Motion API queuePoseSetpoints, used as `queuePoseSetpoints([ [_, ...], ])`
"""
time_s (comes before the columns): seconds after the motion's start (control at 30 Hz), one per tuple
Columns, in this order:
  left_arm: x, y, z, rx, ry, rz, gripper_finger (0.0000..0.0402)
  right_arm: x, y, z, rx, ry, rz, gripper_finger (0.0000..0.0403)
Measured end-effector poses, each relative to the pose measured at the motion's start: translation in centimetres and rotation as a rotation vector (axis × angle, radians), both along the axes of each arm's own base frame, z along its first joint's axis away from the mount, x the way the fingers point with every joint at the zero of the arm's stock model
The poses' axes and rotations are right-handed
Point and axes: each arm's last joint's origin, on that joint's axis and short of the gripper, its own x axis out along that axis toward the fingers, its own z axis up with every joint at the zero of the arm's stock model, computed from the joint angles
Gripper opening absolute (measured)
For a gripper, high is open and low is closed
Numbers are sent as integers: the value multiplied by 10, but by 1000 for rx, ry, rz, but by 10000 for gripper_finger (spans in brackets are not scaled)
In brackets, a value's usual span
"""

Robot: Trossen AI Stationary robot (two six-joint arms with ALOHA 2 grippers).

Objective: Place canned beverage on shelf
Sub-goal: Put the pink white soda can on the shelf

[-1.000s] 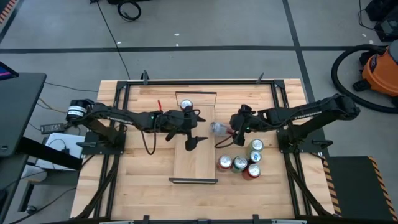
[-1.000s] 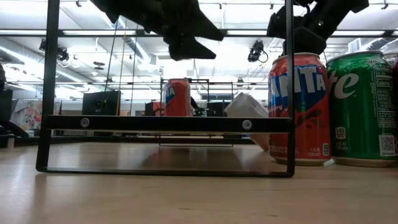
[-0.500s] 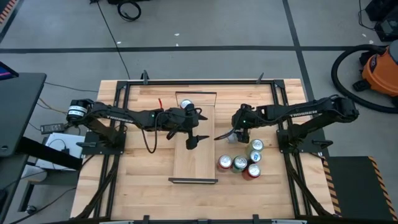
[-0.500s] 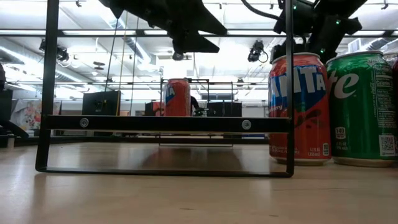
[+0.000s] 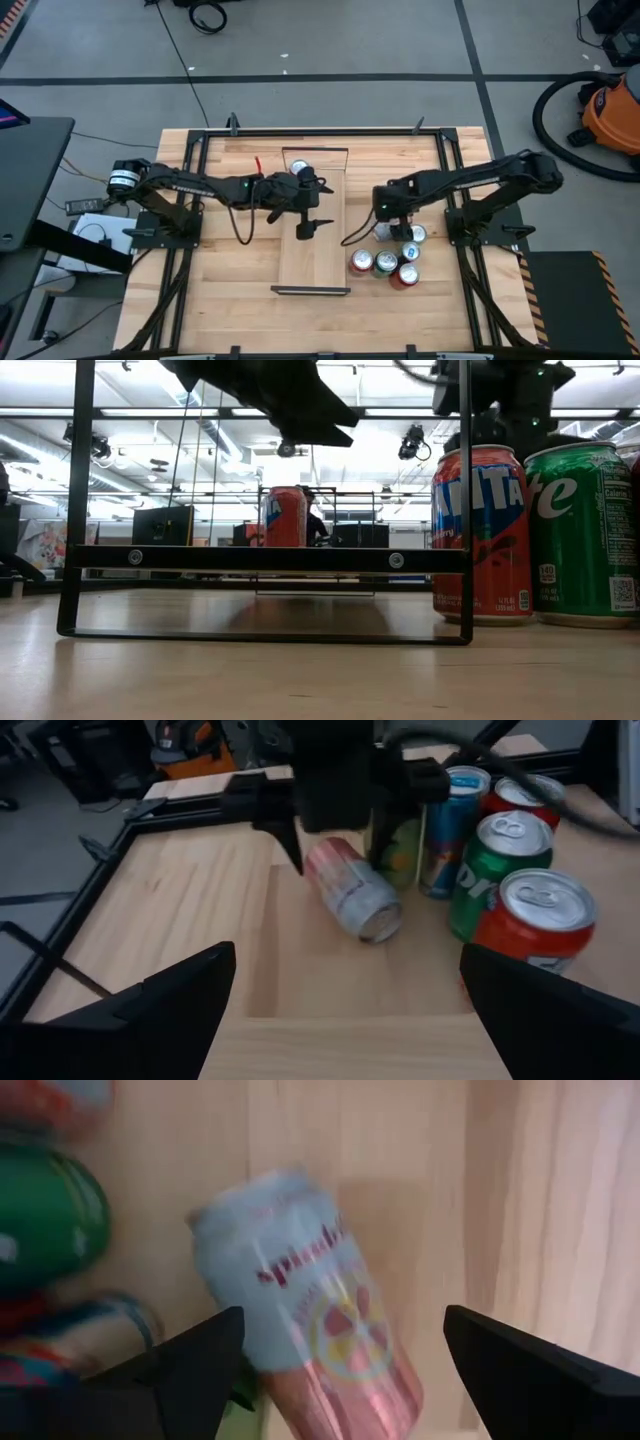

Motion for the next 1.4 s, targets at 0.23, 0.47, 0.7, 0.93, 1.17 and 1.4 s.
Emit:
queuePoseSetpoints([
  [0.23, 0, 2, 0, 2, 4, 4, 398, 15, 5, -7, -9, 161, 89, 354],
  [0.47, -7, -6, 1, 23, 53, -24, 398, 22, -6, -19, 59, 188, 111, 354],
  [0.7, -20, -14, 9, 48, 88, -15, 398, 23, -15, -19, 57, 164, 92, 336],
  [0.93, -20, -14, 10, 54, 86, -17, 398, 21, -5, -17, 50, 171, 41, 294],
  [1.17, -20, -14, 10, 65, 84, -21, 398, 21, 4, -14, 7, 149, 8, 260],
  [1.4, -20, -14, 10, 64, 84, -21, 398, 22, 2, -7, -20, 80, -23, 260],
])
